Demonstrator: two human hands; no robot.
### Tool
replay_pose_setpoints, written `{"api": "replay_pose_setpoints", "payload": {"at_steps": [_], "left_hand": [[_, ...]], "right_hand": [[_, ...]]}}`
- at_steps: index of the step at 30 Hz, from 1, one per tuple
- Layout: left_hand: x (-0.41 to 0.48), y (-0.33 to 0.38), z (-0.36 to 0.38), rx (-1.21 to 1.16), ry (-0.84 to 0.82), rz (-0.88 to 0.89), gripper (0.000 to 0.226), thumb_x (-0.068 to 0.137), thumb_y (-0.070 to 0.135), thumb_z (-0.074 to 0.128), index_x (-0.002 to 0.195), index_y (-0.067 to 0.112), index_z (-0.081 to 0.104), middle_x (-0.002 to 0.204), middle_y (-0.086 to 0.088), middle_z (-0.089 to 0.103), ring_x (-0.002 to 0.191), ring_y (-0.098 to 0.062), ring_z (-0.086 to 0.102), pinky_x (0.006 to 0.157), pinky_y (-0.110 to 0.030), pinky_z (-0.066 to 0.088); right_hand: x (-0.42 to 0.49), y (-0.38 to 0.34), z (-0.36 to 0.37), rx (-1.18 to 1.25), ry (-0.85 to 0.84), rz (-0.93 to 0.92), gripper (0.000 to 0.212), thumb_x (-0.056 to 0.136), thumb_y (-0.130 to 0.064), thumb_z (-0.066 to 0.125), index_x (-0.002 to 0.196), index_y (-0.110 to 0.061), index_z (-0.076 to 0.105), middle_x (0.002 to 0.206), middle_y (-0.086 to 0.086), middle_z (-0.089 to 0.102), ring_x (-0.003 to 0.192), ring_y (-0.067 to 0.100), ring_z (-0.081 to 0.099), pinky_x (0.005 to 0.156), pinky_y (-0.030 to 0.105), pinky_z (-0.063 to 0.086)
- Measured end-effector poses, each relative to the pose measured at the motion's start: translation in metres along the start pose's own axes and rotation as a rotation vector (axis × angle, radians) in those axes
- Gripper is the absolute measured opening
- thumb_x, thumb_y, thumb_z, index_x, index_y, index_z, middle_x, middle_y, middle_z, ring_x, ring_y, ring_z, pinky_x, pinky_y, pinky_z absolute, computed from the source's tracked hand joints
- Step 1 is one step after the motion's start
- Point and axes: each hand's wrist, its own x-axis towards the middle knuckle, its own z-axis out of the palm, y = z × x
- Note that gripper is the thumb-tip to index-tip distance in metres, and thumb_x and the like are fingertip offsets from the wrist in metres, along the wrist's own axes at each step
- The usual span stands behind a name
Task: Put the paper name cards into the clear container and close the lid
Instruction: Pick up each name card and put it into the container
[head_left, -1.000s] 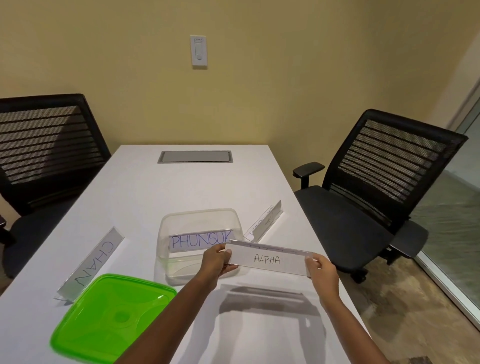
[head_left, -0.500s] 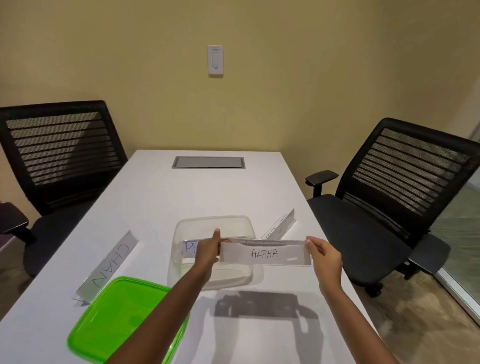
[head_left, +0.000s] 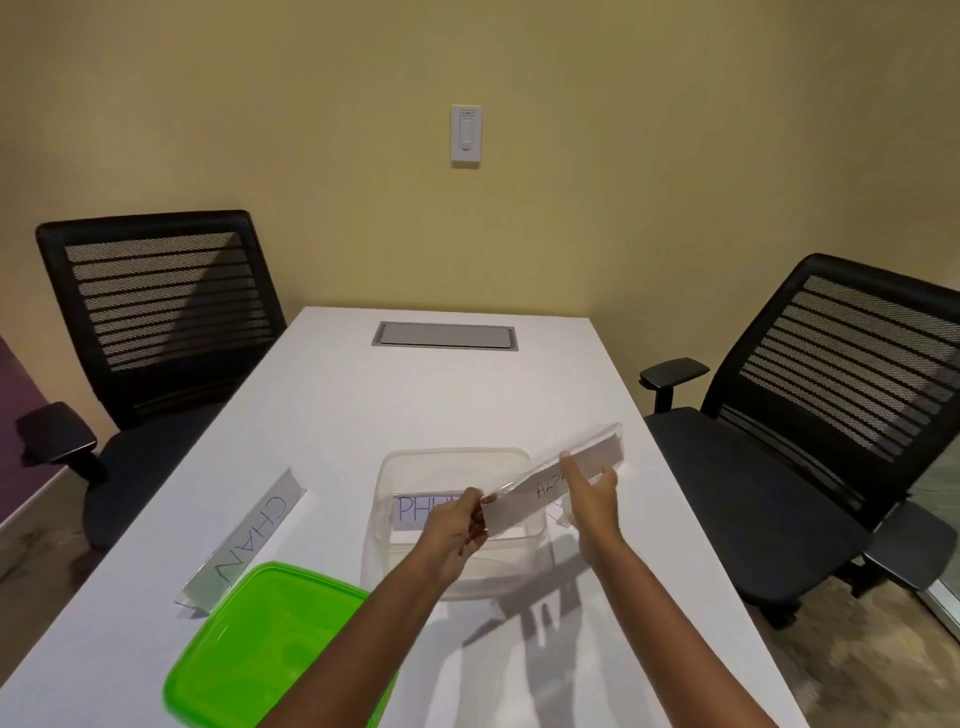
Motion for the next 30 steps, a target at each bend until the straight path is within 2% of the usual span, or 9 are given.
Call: {"api": "replay_pose_setpoints", "payload": {"at_steps": [2,5,11,15,18,20,24,26,30], "left_hand": [[-0.002,-0.005,0.006,-0.02,-0.013,0.046,0.03,0.093,0.009,0.05,0.064,0.008,0.058,0.032,0.007,0.057,0.036,-0.005,0.054,0.047,-0.017,0.045],[-0.006,-0.012,0.012,-0.032,-0.087,0.095,0.029,0.093,0.007,0.05,0.066,0.009,0.06,0.039,0.007,0.062,0.038,-0.002,0.057,0.054,-0.018,0.045],[-0.009,-0.01,0.004,0.173,-0.189,0.111,0.025,0.094,0.013,0.051,0.074,0.016,0.065,0.072,0.004,0.067,0.077,-0.01,0.057,0.074,-0.023,0.044],[0.0,0.002,-0.012,0.598,-0.15,0.15,0.036,0.097,0.026,0.046,0.077,0.011,0.072,0.077,0.002,0.069,0.071,-0.009,0.054,0.068,-0.024,0.044],[0.013,0.019,-0.027,1.026,0.096,0.448,0.027,0.092,0.021,0.054,0.093,0.002,0.074,0.095,-0.012,0.074,0.078,-0.017,0.061,0.072,-0.027,0.047],[0.02,0.031,-0.038,1.179,0.241,0.655,0.026,0.088,0.022,0.06,0.11,0.008,0.065,0.114,-0.013,0.063,0.102,-0.023,0.061,0.088,-0.031,0.047],[0.038,0.052,-0.051,1.512,0.218,0.932,0.061,0.089,0.026,0.058,0.144,0.021,0.032,0.148,-0.009,0.033,0.135,-0.024,0.039,0.109,-0.033,0.036],[0.048,0.058,-0.055,1.665,0.141,0.93,0.069,0.091,0.028,0.056,0.149,0.024,0.019,0.158,-0.007,0.02,0.145,-0.019,0.024,0.115,-0.031,0.027],[0.063,0.06,-0.06,1.877,0.01,0.818,0.072,0.092,0.033,0.054,0.151,0.023,0.015,0.16,-0.003,0.017,0.149,-0.016,0.013,0.119,-0.03,0.017]], "right_hand": [[-0.004,0.002,0.016,0.051,-0.1,0.081,0.085,0.085,-0.036,0.064,0.15,-0.017,0.011,0.154,0.009,0.029,0.137,0.029,0.036,0.112,0.048,0.036],[-0.006,0.007,0.036,0.074,-0.15,0.135,0.079,0.081,-0.024,0.071,0.142,-0.007,0.024,0.144,0.016,0.044,0.127,0.031,0.05,0.106,0.049,0.043],[0.007,0.009,0.042,0.05,-0.226,0.208,0.053,0.081,-0.002,0.066,0.128,-0.001,0.042,0.124,0.018,0.059,0.102,0.028,0.062,0.081,0.039,0.051],[0.02,0.002,0.034,-0.104,-0.318,0.193,0.041,0.077,0.004,0.064,0.116,0.003,0.054,0.109,0.017,0.067,0.088,0.026,0.061,0.075,0.034,0.046],[0.031,-0.007,0.025,-0.255,-0.403,0.146,0.041,0.074,0.011,0.061,0.114,0.006,0.057,0.118,0.025,0.066,0.092,0.029,0.061,0.089,0.04,0.053],[0.037,-0.014,0.02,-0.392,-0.462,0.077,0.04,0.072,0.015,0.059,0.111,0.008,0.059,0.116,0.027,0.065,0.089,0.029,0.06,0.085,0.038,0.052],[0.047,-0.026,0.02,-0.733,-0.573,-0.081,0.038,0.06,0.005,0.06,0.097,0.013,0.058,0.096,0.026,0.061,0.086,0.029,0.053,0.071,0.03,0.037],[0.054,-0.028,0.023,-0.897,-0.606,-0.14,0.033,0.061,0.008,0.062,0.094,0.012,0.056,0.092,0.024,0.06,0.088,0.035,0.055,0.069,0.031,0.039],[0.065,-0.03,0.037,-1.143,-0.737,-0.222,0.026,0.062,0.009,0.065,0.074,-0.01,0.051,0.071,-0.003,0.047,0.068,0.016,0.041,0.056,0.025,0.027]]}}
